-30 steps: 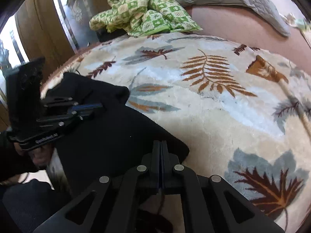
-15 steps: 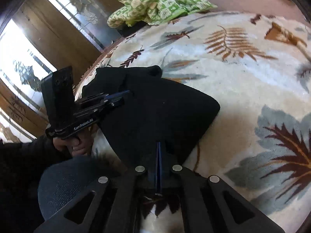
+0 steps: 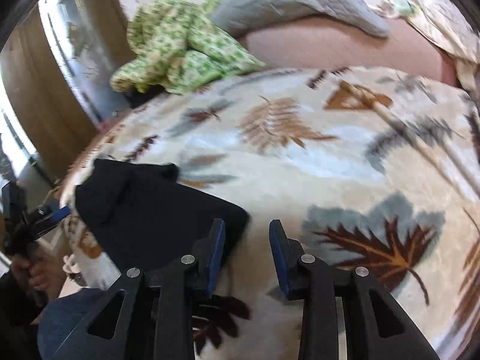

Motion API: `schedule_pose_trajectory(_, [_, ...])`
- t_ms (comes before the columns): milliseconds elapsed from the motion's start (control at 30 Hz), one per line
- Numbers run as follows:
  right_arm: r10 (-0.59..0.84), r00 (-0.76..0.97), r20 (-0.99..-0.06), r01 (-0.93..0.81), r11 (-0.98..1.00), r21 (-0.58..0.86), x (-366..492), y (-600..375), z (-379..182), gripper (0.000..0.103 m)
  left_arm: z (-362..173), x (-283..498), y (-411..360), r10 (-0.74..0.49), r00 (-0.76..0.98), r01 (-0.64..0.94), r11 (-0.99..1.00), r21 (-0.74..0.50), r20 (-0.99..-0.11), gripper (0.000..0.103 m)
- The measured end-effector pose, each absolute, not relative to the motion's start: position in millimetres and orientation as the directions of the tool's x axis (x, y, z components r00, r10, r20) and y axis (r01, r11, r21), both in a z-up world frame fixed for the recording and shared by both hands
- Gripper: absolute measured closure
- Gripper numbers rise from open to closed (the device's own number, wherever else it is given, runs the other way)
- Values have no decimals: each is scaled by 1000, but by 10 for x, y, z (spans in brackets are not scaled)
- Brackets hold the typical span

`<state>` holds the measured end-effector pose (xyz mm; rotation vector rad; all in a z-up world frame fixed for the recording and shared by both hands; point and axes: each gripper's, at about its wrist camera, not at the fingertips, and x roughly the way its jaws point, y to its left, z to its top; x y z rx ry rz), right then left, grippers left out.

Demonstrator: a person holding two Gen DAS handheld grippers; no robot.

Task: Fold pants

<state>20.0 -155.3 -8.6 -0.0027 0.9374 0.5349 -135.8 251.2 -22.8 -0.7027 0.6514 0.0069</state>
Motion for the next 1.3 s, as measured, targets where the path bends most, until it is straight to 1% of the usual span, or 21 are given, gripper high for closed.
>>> schedule_pose_trajectory(67, [422,462,-780,-442,872,210,201,-1520,-132,70,-407,-1394,2869,-220,812,-310,622,-719,-540,24])
schedule_pose_trajectory(133, [403,454,-795,-453,872,184,195,-1485,-186,70,-576,-1342,3101,-239,817,-360,501,-787,-525,24])
schedule_pose_trajectory(200, [380,441,-813,-464,872,157,178,-1424,-264,70,-692,-1271,3260,-246,840,-366,398,-841,-483,24])
schedule_pose_trajectory(267, [370,443,-816,-464,874,144,156,-1419,-290,70,-739,-1155,3348,-243,860,-350,358,-865,-449,25])
schedule_pose_trajectory(400, [365,436,-823,-452,879,151,163,-1467,-324,69,-731,-1008,3444,-234,879,-332,321,-887,-414,24])
schedule_pose_trajectory(500, [338,429,-838,-461,879,118,149,-1434,-365,69,-727,-1041,3445,-213,893,-322,312,-894,-396,25])
schedule_pose_trajectory(567, [326,436,-839,-469,878,98,135,-1413,-367,69,-725,-1071,3436,-202,891,-325,337,-883,-406,32])
schedule_pose_trajectory(600, [325,436,-839,-470,877,96,130,-1413,-370,69,-728,-1076,3427,-194,886,-339,350,-873,-422,43])
schedule_pose_trajectory(633, [327,435,-839,-469,878,99,130,-1420,-373,69,-743,-1088,3418,-187,878,-355,363,-861,-441,59])
schedule_pose_trajectory(667, [329,435,-838,-468,878,102,130,-1427,-374,69,-766,-1082,3413,-184,867,-372,377,-848,-463,71])
schedule_pose_trajectory(700, [329,435,-838,-468,878,101,126,-1418,-372,69,-799,-1069,3418,-177,851,-398,395,-828,-494,91])
schedule_pose_trajectory(767, [326,434,-840,-471,877,96,122,-1415,-373,68,-820,-1082,3409,-171,846,-403,415,-815,-506,93])
schedule_pose_trajectory(833, [324,435,-840,-473,876,93,118,-1419,-374,68,-692,-1069,3313,-125,833,-410,513,-754,-538,94])
schedule_pose_trajectory(900, [326,434,-840,-471,877,97,119,-1420,-376,67,-410,-1039,3075,-17,826,-395,696,-600,-563,95])
schedule_pose_trajectory(933, [328,433,-840,-470,877,101,118,-1423,-374,67,-324,-1030,2978,19,828,-383,749,-540,-561,95])
schedule_pose_trajectory(967, [329,432,-840,-469,877,103,115,-1423,-370,67,-187,-1025,2801,67,837,-352,826,-440,-543,95])
schedule_pose_trajectory(1033, [331,432,-839,-465,879,107,114,-1429,-364,67,-6,-1019,2490,95,864,-270,916,-297,-494,95])
schedule_pose_trajectory(1067, [331,432,-839,-461,881,110,116,-1435,-355,67,51,-1023,2345,89,877,-226,944,-241,-473,95])
schedule_pose_trajectory(1133, [336,445,-831,-435,891,127,124,-1480,-306,67,131,-994,2133,43,892,-144,971,-191,-450,95])
schedule_pose_trajectory(1167, [338,461,-821,-416,899,136,133,-1525,-266,67,166,-979,2013,-8,895,-85,978,-188,-447,95])
schedule_pose_trajectory(1300, [339,515,-787,-314,929,195,187,-1746,-144,64,233,-907,1715,-156,875,63,975,-211,-459,95])
